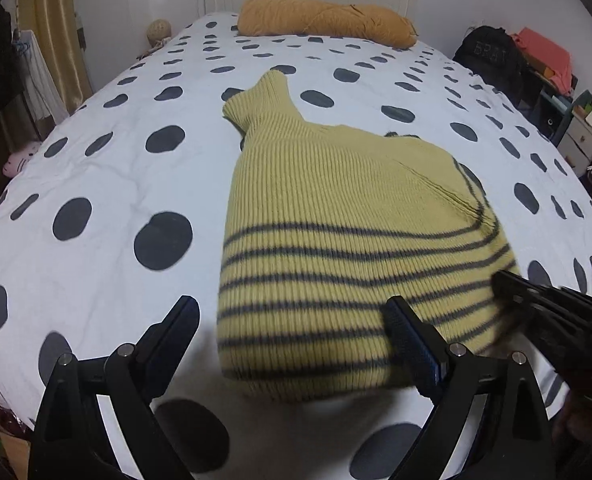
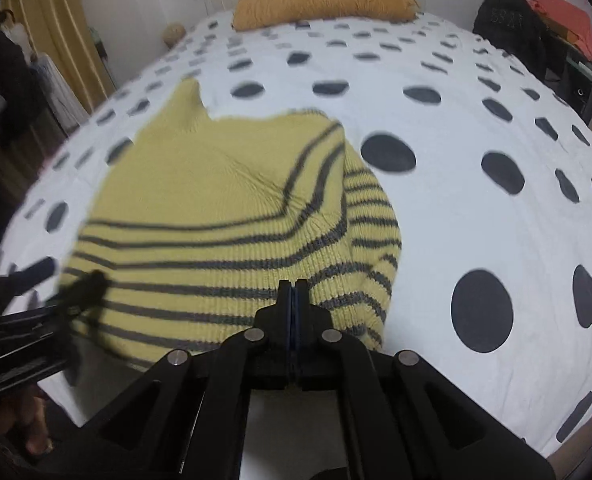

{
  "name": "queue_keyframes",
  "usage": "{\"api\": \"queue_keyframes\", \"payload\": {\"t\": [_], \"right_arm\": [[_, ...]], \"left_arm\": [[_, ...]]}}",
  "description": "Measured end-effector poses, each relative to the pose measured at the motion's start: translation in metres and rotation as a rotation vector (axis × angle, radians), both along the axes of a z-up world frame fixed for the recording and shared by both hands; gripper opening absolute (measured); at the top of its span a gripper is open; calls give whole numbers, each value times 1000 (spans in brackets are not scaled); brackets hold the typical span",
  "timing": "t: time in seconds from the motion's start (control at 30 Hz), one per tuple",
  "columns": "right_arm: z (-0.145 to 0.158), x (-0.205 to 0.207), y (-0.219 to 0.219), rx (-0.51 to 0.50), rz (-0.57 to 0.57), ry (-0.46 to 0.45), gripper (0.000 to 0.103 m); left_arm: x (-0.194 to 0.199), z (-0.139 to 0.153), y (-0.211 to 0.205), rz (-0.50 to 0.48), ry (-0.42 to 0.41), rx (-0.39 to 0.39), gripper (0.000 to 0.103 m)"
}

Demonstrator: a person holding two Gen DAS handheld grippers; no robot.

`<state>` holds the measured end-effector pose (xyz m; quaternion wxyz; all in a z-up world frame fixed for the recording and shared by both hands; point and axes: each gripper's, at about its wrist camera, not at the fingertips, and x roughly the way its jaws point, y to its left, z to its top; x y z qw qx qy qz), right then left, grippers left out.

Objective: Fold large clothes

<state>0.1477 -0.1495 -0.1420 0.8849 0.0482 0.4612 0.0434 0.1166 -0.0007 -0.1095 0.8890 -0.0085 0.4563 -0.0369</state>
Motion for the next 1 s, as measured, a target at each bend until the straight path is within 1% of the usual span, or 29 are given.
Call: {"api": "queue_keyframes", "payload": {"t": [0.1, 0.13, 0.23, 0.27, 0.3, 0.33, 0.37, 0.4, 0.43, 0.5, 0.6, 0.7, 0.77, 0.8, 0.83, 0.9, 1.0], "right_arm": [[-9, 7, 3, -102, -5, -3, 0], [-9, 7, 4, -114, -9, -1, 0], [4, -2, 2, -87, -19, -14, 0], [10, -7, 1, -64, -15, -27, 2], [16, -14, 0, -45, -15, -30, 11], [23, -22, 0, -36, -19, -32, 33], [30, -29, 1, -31, -21, -40, 50], [39, -39, 3, -38, -22, -56, 81], [46, -47, 5, -58, -22, -72, 84], [55, -57, 8, -99, -34, -91, 84], [62, -65, 8, -134, -55, -55, 84], [60, -68, 3, -168, -91, -15, 84], [56, -70, -2, -164, -111, 5, 84], [54, -72, -4, -160, -119, 13, 84], [52, -73, -5, -163, -128, 21, 84], [45, -75, -4, -170, -124, 37, 84], [32, -76, 1, -112, -84, 78, 84]], "left_arm": [[-10, 0, -1, 15, 17, -32, 94], [-14, 1, -1, 18, 19, -33, 94], [-25, 8, 2, 34, 19, -35, 94], [-29, 12, 3, 44, 18, -40, 94], [-32, 15, 5, 52, 16, -46, 94], [-35, 18, 6, 61, 16, -52, 94], [-37, 21, 8, 73, 15, -57, 95], [-40, 25, 9, 88, 16, -66, 95], [-42, 29, 9, 91, 17, -75, 95], [-48, 36, 6, 82, 27, -93, 95], [-54, 47, 2, 75, 23, -69, 95], [-61, 56, 5, 83, 8, -61, 96], [-64, 58, 10, 99, 2, -72, 97], [-64, 59, 13, 108, 3, -80, 100], [-64, 58, 16, 113, 5, -85, 102], [-64, 54, 20, 127, 10, -91, 102], [-59, 35, 27, 141, 62, -126, 102]]}}
